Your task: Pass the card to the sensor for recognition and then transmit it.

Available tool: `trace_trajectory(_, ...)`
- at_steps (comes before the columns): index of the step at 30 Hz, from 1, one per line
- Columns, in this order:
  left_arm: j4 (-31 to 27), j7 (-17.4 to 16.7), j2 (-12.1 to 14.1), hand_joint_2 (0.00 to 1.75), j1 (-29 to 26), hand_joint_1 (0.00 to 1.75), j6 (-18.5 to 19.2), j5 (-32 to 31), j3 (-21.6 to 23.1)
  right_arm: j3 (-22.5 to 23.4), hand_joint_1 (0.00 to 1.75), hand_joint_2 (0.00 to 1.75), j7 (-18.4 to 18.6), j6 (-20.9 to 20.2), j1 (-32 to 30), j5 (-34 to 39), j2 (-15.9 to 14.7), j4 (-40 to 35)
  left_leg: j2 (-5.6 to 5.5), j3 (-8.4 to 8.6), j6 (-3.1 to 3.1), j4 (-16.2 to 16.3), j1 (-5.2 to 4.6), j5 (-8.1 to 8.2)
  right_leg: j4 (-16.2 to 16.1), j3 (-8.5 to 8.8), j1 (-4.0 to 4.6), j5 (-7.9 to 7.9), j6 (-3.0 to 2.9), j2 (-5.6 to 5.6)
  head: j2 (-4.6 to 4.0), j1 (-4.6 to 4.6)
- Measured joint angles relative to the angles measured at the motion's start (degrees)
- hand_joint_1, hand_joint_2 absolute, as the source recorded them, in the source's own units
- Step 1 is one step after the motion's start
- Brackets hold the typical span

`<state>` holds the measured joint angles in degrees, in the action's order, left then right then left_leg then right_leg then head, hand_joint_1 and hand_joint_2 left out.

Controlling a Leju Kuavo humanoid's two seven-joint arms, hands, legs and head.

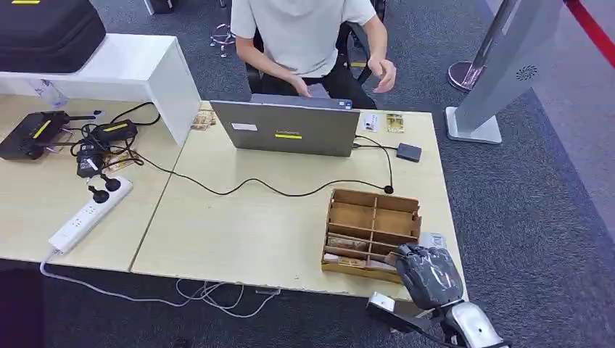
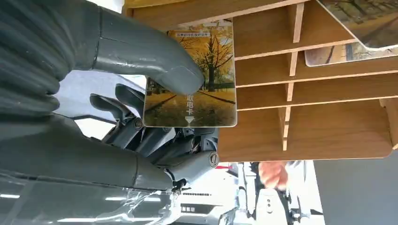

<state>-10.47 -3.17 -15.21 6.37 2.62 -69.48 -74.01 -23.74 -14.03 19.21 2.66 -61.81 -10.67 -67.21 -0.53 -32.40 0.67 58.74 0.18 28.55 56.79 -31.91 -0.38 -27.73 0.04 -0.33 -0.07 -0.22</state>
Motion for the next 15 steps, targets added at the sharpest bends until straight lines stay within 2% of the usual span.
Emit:
trace_trajectory(3,0.0,0.33,0.02,1.75,0.0,0.0,-0.28,-0.2,0.0,-0.07,1.75,1.75,-0.7,-0.44,0.54,0.5,0.39,0.0,0.0,-0.01,0.0,0.0,0.0,0.0,0.02,0.0,0.0,0.0,0.0,0.01,0.0,0.0)
trace_trajectory(5,0.0,-0.13,0.02,1.75,-0.01,0.0,-0.22,-1.74,0.02,-0.35,1.75,1.75,-2.63,-0.18,2.67,1.78,1.13,-0.17,0.06,-0.09,0.0,-0.01,0.0,-0.01,0.12,0.01,0.0,0.02,-0.01,0.05,0.0,0.02)
trace_trajectory(6,0.0,-0.55,0.02,1.75,-0.03,0.0,-0.11,-2.82,0.18,-0.77,1.75,1.75,-3.19,-0.66,5.66,2.82,1.79,-0.15,0.27,-0.14,0.01,-0.01,0.0,-0.02,0.17,-0.04,-0.01,0.11,-0.01,0.23,0.0,0.0)
trace_trajectory(8,0.0,-0.74,0.02,1.75,0.07,0.0,0.09,-4.0,0.53,-1.29,1.75,1.75,-1.59,-5.65,14.37,4.88,3.83,0.53,0.79,-0.02,-0.04,0.01,-0.01,-0.12,0.19,-0.23,-0.02,0.35,-0.09,0.77,0.0,-0.02)
trace_trajectory(10,0.0,-0.83,-0.09,1.75,0.37,0.0,0.37,-4.79,1.18,-1.51,1.75,1.75,-0.02,-8.77,23.41,6.89,5.97,2.32,0.88,0.05,-0.05,0.02,0.0,-0.27,0.18,-0.27,-0.01,0.44,-0.09,0.87,0.0,-0.02)
trace_trajectory(15,0.0,-1.05,-0.55,1.75,0.5,0.0,0.87,-6.38,2.42,-2.12,1.75,1.75,4.42,-11.52,39.35,8.52,10.94,10.15,0.45,-0.24,-0.18,0.03,-0.03,-0.6,0.29,-0.47,-0.03,0.56,-0.14,0.45,0.0,-0.04)
